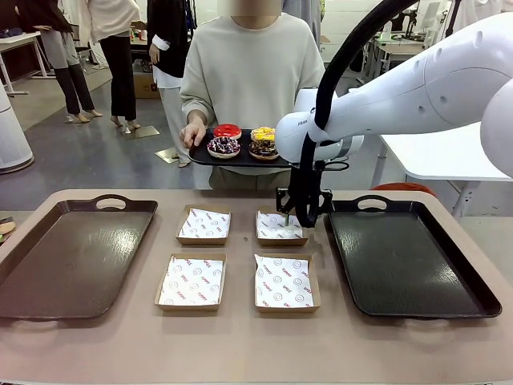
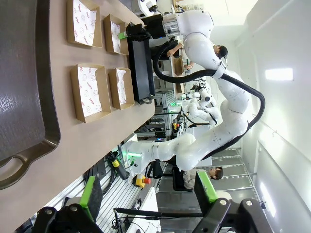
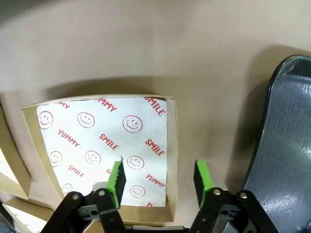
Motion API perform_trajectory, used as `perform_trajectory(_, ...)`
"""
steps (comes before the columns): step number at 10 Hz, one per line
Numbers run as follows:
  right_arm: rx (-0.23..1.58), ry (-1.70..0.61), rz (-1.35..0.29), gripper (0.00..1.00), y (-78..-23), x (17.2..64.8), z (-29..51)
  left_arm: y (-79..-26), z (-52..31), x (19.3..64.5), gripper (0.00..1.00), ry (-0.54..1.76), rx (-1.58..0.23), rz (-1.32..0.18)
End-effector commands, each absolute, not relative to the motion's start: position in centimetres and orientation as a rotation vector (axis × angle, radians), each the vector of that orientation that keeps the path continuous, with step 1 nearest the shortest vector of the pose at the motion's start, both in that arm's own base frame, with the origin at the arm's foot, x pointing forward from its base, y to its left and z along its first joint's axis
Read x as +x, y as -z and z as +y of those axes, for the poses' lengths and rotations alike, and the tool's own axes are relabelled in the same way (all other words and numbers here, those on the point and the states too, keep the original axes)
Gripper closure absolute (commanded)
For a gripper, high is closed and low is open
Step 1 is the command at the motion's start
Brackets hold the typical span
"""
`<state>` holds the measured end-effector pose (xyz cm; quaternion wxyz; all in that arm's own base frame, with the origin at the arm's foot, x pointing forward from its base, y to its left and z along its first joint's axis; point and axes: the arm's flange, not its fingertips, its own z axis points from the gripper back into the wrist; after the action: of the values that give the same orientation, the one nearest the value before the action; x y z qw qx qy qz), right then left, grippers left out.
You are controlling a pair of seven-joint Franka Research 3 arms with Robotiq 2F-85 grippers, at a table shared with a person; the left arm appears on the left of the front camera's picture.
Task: Individually package the donuts and arrange them on the tray.
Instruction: Pick up one Paper togo box.
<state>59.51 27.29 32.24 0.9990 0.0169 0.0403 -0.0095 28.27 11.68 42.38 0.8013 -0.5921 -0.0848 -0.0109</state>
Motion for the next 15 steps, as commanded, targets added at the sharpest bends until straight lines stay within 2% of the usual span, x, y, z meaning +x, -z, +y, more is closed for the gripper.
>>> perform_trajectory(1, 0.015, -0.007, 0.071, 1.0, -32.6, 59.8, 27.0, -42.4, 11.7, 28.2, 0.0, 0.029, -1.284, -0.201)
perform_trajectory(2, 0.016, -0.004, 0.07, 1.0, -32.7, 59.8, 26.9, -42.4, 11.7, 28.2, 0.0, 0.029, -1.284, -0.201)
perform_trajectory(3, 0.018, -0.001, 0.068, 0.86, -32.8, 59.7, 26.8, -42.4, 11.7, 28.2, 0.0, 0.029, -1.284, -0.201)
perform_trajectory(4, 0.02, 0.001, 0.068, 0.97, -32.8, 59.7, 26.7, -42.4, 11.7, 28.2, 0.0, 0.029, -1.284, -0.201)
perform_trajectory(5, 0.022, 0.005, 0.066, 1.0, -32.8, 59.7, 26.6, -42.4, 11.7, 28.2, 0.0, 0.029, -1.284, -0.201)
perform_trajectory(9, 0.063, 0.05, 0.074, 1.0, -33.7, 59.3, 26.7, -42.4, 11.7, 28.2, 0.0, 0.029, -1.284, -0.201)
perform_trajectory(15, 0.043, -0.077, 0.02, 1.0, -47.4, 54.9, 26.8, -42.4, 11.7, 28.2, 0.0, 0.029, -1.284, -0.201)
